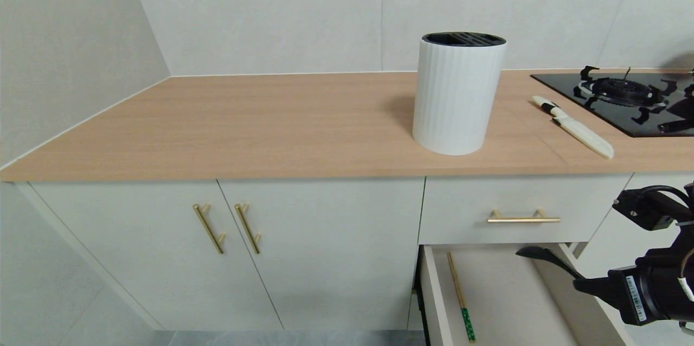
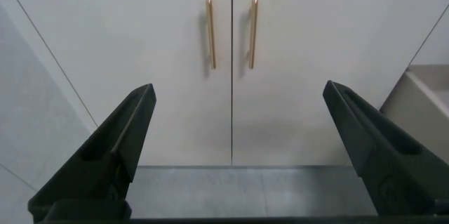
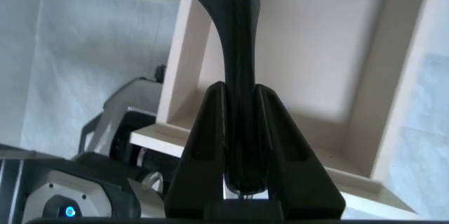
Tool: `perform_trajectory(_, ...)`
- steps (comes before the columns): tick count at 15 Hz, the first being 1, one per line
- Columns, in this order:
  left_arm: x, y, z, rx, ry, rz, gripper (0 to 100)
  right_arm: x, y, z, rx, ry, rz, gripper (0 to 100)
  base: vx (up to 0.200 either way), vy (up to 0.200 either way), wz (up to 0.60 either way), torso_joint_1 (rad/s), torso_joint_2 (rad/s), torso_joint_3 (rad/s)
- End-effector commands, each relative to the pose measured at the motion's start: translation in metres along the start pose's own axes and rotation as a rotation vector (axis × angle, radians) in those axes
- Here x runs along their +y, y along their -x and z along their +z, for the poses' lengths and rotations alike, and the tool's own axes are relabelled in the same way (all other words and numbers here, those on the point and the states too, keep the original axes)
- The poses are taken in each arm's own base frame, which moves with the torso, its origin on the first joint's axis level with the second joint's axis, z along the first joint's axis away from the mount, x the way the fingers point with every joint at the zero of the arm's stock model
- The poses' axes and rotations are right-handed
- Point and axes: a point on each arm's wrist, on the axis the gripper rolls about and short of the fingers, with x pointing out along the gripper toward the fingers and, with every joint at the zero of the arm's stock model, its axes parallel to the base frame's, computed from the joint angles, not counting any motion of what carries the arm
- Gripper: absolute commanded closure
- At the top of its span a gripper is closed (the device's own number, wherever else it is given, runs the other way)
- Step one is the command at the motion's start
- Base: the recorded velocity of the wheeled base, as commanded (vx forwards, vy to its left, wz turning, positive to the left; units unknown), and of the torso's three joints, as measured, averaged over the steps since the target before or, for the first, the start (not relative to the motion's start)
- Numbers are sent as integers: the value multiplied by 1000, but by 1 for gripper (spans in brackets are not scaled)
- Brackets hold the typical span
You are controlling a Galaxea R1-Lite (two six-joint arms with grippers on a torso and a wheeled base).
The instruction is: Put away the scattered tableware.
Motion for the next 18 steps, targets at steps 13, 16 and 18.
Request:
perform_trajectory(13,0,0,0,0,0,0,0,0,-15,-2,65,2,-8,100,0,0,0,-121,420,293)
perform_trajectory(16,0,0,0,0,0,0,0,2,-23,-2,100,9,-8,100,0,0,0,-7,27,14)
perform_trajectory(18,0,0,0,0,0,0,0,1,-42,-1,149,1,-27,100,0,0,0,0,0,0)
